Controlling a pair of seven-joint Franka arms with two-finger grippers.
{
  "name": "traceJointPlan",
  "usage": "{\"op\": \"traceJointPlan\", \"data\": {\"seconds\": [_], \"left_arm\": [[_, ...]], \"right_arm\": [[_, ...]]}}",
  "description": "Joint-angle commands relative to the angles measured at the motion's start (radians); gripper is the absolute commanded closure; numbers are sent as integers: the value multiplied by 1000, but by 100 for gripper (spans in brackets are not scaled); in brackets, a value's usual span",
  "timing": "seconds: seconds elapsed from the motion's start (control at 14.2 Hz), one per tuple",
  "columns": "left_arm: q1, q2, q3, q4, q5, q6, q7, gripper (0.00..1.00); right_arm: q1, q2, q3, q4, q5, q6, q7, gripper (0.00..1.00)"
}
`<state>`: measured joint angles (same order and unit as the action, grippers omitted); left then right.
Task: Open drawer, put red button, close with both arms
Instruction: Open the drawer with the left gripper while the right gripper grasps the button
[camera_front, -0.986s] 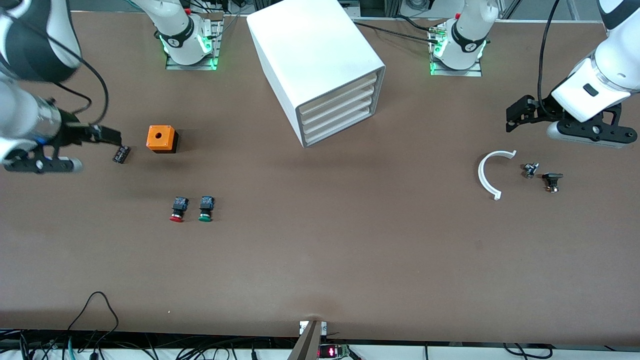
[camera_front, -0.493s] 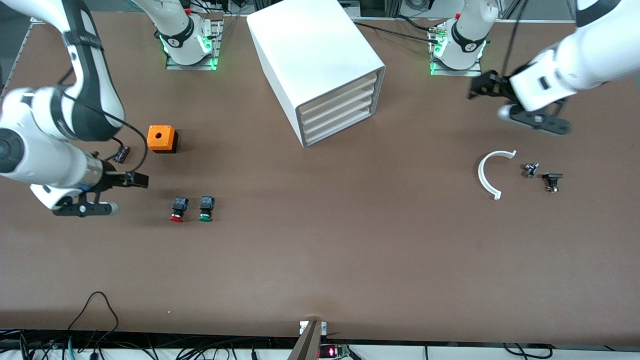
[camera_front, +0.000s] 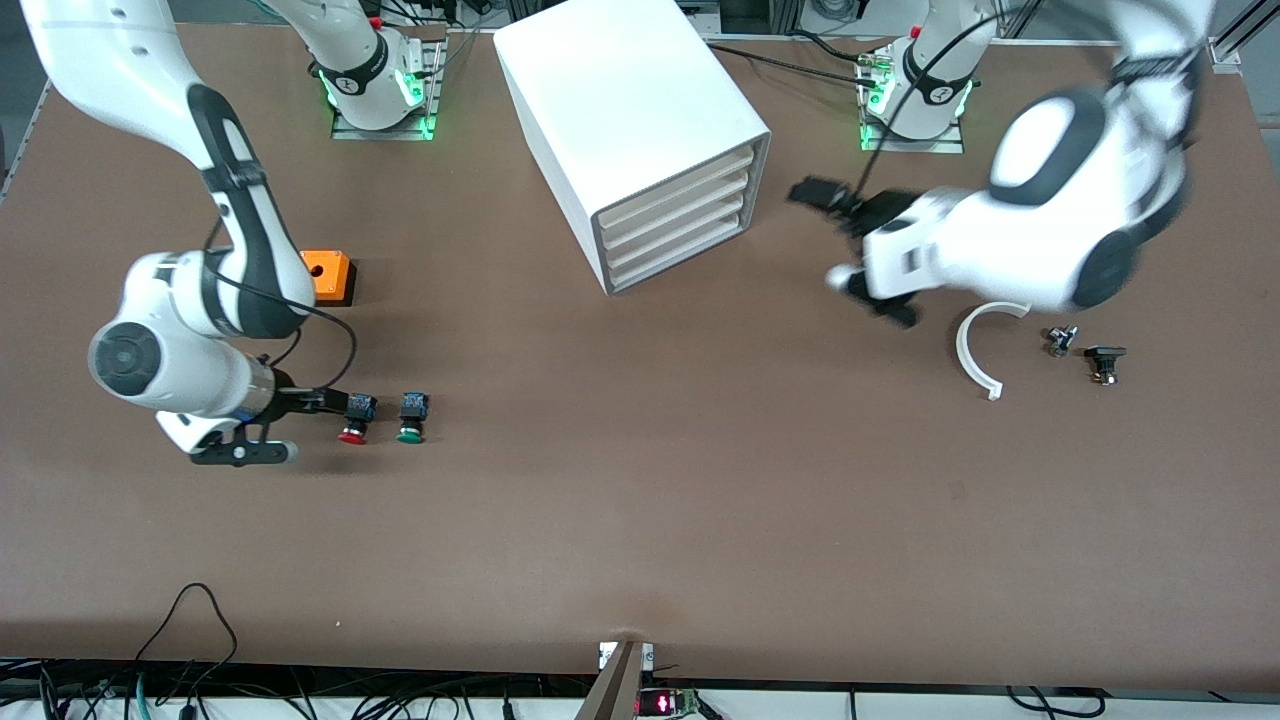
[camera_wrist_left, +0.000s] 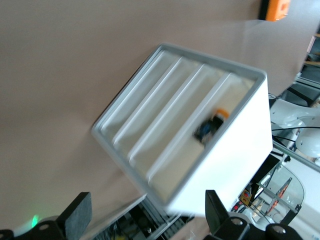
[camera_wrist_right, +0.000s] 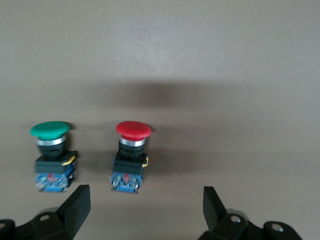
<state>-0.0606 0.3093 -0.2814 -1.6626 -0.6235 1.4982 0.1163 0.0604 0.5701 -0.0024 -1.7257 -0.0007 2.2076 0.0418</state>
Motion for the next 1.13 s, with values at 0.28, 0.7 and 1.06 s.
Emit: {"op": "traceJointPlan", "data": {"seconds": [0.28,0.7,1.06], "left_arm": [[28,13,-91,-242,-228,350,438,2],[27,57,-93,-440,-531,438,841,4],[-7,56,-98,-577,-737,476,974,27]], "right_arm": [[21,86,-1,-32,103,144,13,0],[26,86,-1,-32,119,123,10,33],[36,83,-1,-28,119,116,7,100]]}}
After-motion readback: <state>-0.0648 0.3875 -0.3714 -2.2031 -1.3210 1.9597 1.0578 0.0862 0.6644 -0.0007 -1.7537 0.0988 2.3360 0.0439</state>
